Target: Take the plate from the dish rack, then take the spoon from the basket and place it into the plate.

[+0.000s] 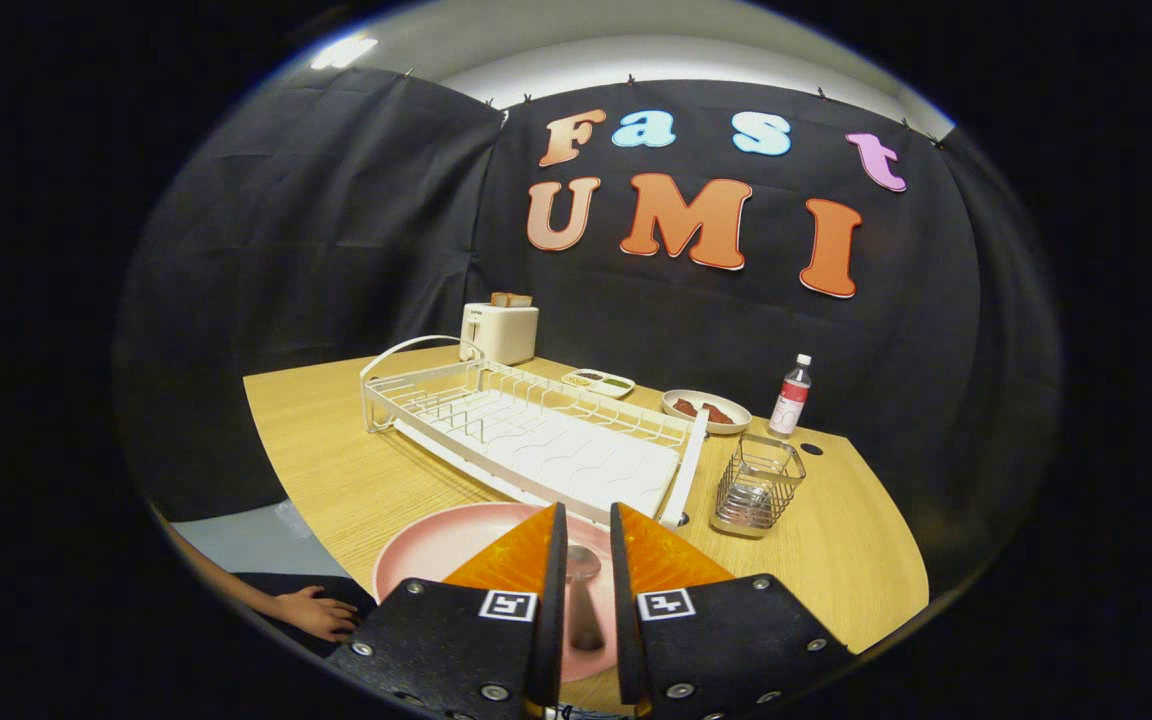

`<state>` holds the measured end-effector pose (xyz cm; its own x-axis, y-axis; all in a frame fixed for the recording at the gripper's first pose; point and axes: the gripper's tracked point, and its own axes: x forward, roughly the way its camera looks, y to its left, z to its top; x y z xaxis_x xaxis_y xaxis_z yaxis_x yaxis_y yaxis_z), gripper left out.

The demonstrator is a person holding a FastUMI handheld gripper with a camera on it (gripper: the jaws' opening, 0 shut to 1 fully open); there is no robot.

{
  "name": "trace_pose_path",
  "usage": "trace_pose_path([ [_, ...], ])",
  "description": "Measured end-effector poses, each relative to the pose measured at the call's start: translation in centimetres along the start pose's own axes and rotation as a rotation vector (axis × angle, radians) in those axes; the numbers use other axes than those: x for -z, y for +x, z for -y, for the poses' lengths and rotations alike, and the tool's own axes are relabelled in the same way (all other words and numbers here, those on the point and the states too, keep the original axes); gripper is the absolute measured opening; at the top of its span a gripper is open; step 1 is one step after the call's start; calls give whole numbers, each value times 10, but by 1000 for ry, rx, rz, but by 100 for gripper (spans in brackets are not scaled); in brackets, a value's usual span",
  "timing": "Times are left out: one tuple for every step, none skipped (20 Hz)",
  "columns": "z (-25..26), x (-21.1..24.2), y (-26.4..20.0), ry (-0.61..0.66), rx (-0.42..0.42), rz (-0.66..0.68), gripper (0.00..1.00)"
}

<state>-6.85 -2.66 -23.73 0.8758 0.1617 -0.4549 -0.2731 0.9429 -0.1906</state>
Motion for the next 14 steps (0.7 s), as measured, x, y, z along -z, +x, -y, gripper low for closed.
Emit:
trace_pose_path([
  [0, -1, -2, -3, 3, 5, 28],
  [2, -4, -3, -2, 8, 10, 42],
  [6, -6, -2, 0, 17, 15, 45],
  [9, -10, -3, 7, 25, 23, 52],
  [13, -16, -3, 13, 34, 32, 54],
  [19, -24, -4, 18, 49, 47, 58],
  [27, -34, -5, 22, 70, 67, 61],
  [34, -46, -7, 26, 90, 91, 67],
  [40, -57, -9, 31, 111, 116, 71],
  [46, -70, -12, 39, 129, 141, 75],
  [51, -82, -15, 46, 147, 164, 77],
  [57, -94, -19, 53, 168, 187, 81],
  [62, -105, -25, 60, 187, 209, 83],
  [64, -116, -29, 62, 198, 234, 85],
])
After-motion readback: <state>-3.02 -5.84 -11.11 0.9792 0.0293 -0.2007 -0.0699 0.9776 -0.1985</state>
